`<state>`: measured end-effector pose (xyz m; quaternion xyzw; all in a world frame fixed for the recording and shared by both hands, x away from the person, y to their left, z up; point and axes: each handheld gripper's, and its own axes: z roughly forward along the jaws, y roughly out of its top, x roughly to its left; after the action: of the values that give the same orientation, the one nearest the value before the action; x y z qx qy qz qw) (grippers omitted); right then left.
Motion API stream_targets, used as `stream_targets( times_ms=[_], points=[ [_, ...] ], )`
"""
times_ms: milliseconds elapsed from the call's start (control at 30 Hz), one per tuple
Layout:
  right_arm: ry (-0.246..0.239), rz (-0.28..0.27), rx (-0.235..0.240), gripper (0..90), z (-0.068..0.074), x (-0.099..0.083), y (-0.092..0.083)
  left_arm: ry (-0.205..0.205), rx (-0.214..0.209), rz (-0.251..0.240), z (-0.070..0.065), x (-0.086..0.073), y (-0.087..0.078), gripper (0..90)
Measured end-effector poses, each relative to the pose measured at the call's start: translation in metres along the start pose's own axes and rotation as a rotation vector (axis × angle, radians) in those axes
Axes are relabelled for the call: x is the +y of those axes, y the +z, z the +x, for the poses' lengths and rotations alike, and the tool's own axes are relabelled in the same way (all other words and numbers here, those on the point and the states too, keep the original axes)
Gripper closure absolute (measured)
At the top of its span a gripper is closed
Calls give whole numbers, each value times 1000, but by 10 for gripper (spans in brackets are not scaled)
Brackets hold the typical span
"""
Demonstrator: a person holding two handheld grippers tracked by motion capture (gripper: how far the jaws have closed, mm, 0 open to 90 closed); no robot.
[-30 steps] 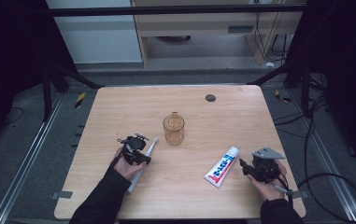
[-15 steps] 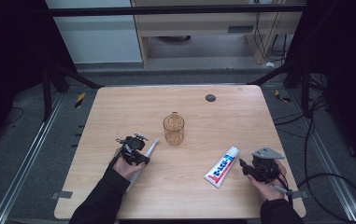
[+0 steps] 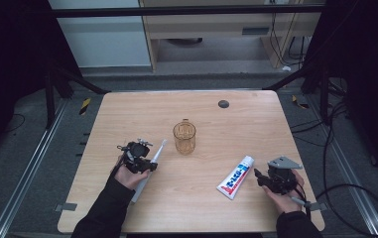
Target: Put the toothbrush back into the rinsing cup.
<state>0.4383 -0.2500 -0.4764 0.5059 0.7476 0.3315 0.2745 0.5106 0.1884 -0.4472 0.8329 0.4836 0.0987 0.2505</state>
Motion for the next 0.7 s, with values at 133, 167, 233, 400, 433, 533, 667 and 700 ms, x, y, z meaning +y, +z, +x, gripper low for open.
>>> stream_targets(
  times_ms=[133,167,233,400,433,533,667,700],
  points=[
    [3,1,1,430,0,0,0,-2,2,-26,1,0,-5,674],
    [3,0,1,429,0,0,0,-4,3,-35,1,0,-6,675],
    [3,0,0,430,-1,0,0,-4,6,-61,0,1,-11,675],
    [3,1,0,430,-1,0,0,0,8,-108,-1,1,-21,675],
    [3,1,0,430,-1,0,0,2,11,-123,-1,2,-24,675],
    [4,1,0,430,-1,0,0,9,21,-168,-2,2,-33,675],
    [4,0,-3,430,-1,0,0,7,25,-224,-2,3,-44,675],
    [4,-1,-3,430,-1,0,1,5,26,-238,-1,3,-46,675]
  ],
)
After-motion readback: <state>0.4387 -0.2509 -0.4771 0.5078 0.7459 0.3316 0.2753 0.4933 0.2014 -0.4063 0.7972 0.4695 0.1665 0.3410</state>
